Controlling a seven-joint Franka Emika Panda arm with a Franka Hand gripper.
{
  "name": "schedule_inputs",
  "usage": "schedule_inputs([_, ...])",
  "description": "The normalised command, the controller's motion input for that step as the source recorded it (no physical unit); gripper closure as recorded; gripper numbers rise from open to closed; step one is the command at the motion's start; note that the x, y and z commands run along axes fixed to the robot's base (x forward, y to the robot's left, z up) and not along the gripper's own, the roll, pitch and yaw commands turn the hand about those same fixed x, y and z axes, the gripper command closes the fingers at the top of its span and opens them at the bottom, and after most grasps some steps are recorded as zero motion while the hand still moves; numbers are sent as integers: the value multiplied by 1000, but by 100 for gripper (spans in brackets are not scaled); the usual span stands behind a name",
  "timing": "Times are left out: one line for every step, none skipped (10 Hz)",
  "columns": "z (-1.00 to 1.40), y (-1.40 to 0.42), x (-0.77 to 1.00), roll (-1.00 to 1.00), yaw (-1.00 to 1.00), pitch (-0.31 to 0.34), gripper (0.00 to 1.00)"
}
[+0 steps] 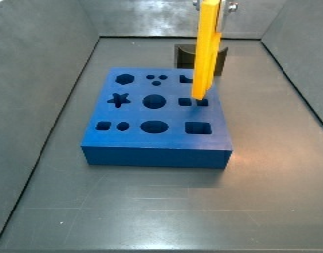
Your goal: Insert the double-square object.
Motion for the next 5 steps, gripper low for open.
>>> schedule_inputs([0, 0, 0, -70, -877, 211, 100])
schedule_inputs([31, -34, 0, -103, -909, 149, 100])
schedule_inputs([29, -77, 34, -124, -931, 90, 100])
schedule_inputs([20, -114, 29, -100, -931, 76, 100])
schedule_inputs([0, -146, 11, -63, -926, 73, 100])
